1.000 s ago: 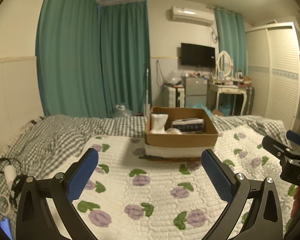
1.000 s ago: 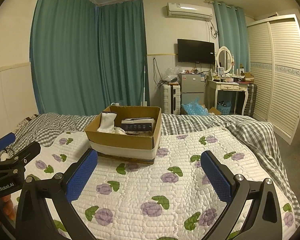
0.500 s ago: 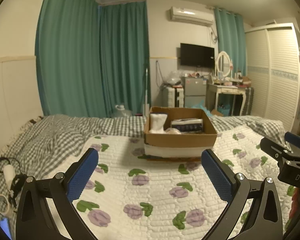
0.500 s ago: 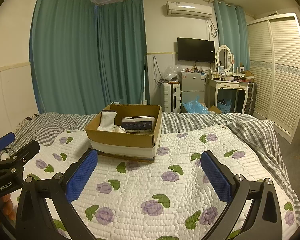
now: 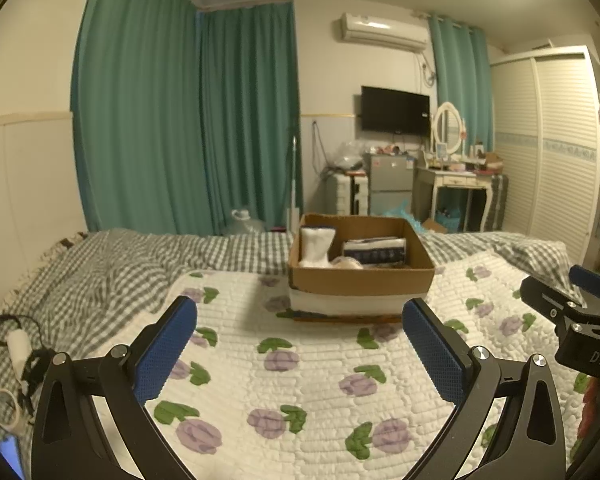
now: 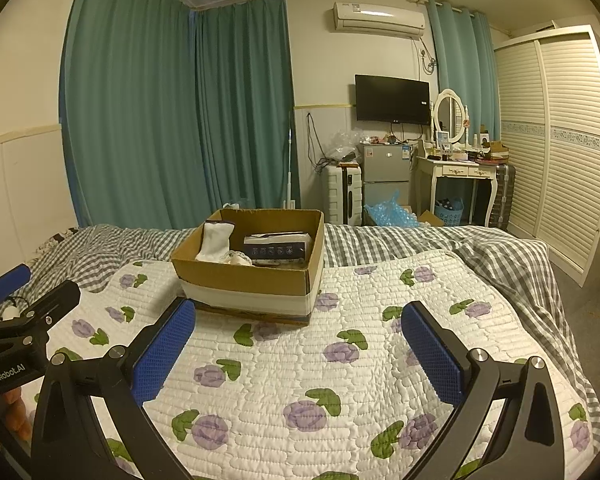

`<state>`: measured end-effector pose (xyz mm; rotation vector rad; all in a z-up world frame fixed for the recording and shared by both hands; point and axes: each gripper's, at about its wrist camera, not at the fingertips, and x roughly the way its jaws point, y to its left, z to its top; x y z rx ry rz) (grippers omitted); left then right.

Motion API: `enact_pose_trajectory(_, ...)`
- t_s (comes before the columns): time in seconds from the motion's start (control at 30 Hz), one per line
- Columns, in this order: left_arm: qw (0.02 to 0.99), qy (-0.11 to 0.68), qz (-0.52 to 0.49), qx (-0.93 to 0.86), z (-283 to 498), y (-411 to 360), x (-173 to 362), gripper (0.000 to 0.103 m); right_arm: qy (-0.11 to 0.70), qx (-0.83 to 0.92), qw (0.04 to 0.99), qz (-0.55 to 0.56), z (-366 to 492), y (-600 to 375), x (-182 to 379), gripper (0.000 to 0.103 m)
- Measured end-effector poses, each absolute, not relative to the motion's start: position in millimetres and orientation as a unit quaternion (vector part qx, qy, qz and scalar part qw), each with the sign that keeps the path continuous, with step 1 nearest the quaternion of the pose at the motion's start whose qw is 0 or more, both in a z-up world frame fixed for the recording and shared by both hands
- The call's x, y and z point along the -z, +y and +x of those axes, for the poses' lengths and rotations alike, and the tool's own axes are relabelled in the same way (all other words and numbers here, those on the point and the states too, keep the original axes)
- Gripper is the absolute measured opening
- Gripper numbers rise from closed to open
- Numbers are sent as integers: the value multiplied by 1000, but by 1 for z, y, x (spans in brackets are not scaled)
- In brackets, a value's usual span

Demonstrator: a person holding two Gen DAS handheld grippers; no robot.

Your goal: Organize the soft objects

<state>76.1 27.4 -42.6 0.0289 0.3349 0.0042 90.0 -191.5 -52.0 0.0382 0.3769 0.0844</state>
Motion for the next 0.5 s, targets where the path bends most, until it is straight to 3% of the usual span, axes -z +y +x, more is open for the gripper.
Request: enact_pose_trajectory(0.5, 986, 168, 22, -1, 77, 26, 44, 103, 191, -46, 980, 18, 92, -190, 55, 103)
